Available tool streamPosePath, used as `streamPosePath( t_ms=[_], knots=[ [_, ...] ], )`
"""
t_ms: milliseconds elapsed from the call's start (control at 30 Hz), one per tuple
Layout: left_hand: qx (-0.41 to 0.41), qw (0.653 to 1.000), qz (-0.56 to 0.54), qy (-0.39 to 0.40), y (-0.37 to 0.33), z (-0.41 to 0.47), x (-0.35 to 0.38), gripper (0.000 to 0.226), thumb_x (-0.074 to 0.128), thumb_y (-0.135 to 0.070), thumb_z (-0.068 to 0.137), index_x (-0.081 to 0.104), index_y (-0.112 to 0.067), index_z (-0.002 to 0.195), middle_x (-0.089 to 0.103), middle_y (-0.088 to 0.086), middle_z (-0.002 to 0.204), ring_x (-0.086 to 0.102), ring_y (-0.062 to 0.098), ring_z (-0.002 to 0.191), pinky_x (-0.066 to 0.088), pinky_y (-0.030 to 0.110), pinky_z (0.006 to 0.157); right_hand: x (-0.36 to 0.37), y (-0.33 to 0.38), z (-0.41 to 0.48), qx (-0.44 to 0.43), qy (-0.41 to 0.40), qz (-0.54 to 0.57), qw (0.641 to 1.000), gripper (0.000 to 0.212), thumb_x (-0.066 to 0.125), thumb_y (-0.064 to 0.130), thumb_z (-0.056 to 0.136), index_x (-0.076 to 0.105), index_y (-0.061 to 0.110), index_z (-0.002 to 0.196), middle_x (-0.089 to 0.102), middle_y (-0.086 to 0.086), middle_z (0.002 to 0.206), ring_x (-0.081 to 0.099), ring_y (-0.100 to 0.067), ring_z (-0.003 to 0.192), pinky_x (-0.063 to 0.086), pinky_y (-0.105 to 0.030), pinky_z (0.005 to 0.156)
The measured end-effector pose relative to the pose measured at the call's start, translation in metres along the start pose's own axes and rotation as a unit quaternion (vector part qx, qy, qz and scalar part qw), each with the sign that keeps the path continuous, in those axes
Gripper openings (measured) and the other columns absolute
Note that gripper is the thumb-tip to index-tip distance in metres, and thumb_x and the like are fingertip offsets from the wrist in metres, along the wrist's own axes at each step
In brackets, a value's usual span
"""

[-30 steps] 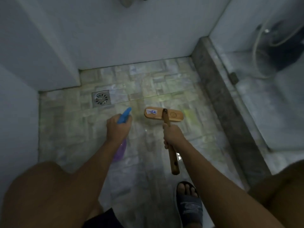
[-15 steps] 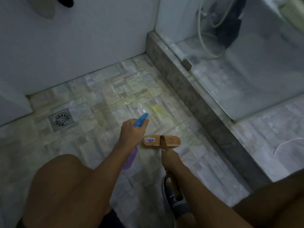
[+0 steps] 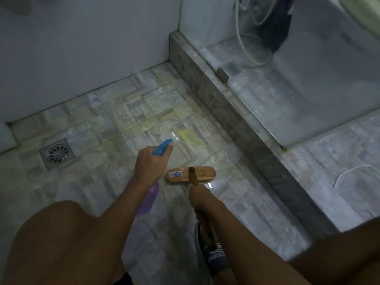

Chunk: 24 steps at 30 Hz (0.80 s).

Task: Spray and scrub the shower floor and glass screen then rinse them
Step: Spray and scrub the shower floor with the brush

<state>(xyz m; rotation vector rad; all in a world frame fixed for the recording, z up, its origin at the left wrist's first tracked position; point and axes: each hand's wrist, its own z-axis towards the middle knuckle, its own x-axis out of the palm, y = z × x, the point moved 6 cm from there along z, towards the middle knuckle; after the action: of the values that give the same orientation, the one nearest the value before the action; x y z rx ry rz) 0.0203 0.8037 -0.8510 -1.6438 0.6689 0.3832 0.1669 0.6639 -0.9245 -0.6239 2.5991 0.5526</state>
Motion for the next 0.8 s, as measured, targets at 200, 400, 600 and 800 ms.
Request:
streamPosePath(
  t_ms=[200,400,600,800],
  knots=[
    [0.021,0.997,-0.020,-0.075,-0.001,0.013,-0.026,0.060,0.060,-0.046,0.097,0.039,-0.014,0.051,0.041,0.003,0.048,0.044,0.020,0.048,0.038,0.037,0.053,-0.044,0.052,0.039,-0.009,-0.061,0.082,0.995,0.043,0.033,0.032,0.106,0.051,0.002,0.130,0.057,-0.023,0.129,0.062,-0.037,0.097,0.057,-0.044,0.081],
    [-0.029,0.992,-0.029,-0.119,0.009,0.017,-0.047,0.059,0.060,-0.046,0.097,0.045,-0.009,0.054,0.045,0.007,0.051,0.051,0.027,0.052,0.045,0.040,0.055,-0.090,0.110,0.109,-0.031,-0.076,0.087,0.993,0.035,0.041,0.029,0.089,0.061,0.000,0.091,0.068,-0.026,0.089,0.067,-0.039,0.072,0.058,-0.056,0.076],
    [-0.056,0.989,-0.072,-0.117,0.020,0.026,-0.062,0.071,0.054,-0.063,0.091,0.062,0.003,0.068,0.062,0.025,0.064,0.063,0.041,0.060,0.056,0.054,0.061,-0.012,0.095,0.041,-0.103,-0.009,-0.034,0.994,0.045,0.033,0.030,0.107,0.045,0.005,0.143,0.052,-0.023,0.138,0.054,-0.039,0.123,0.045,-0.038,0.093],
    [-0.067,0.987,-0.065,-0.131,0.019,0.028,-0.085,0.070,0.057,-0.061,0.092,0.064,0.006,0.071,0.065,0.025,0.068,0.065,0.040,0.062,0.057,0.054,0.058,-0.007,0.017,0.025,-0.015,-0.060,0.001,0.998,0.050,0.033,0.040,0.106,0.051,0.001,0.132,0.060,-0.025,0.126,0.059,-0.039,0.115,0.051,-0.043,0.092]
  ],
)
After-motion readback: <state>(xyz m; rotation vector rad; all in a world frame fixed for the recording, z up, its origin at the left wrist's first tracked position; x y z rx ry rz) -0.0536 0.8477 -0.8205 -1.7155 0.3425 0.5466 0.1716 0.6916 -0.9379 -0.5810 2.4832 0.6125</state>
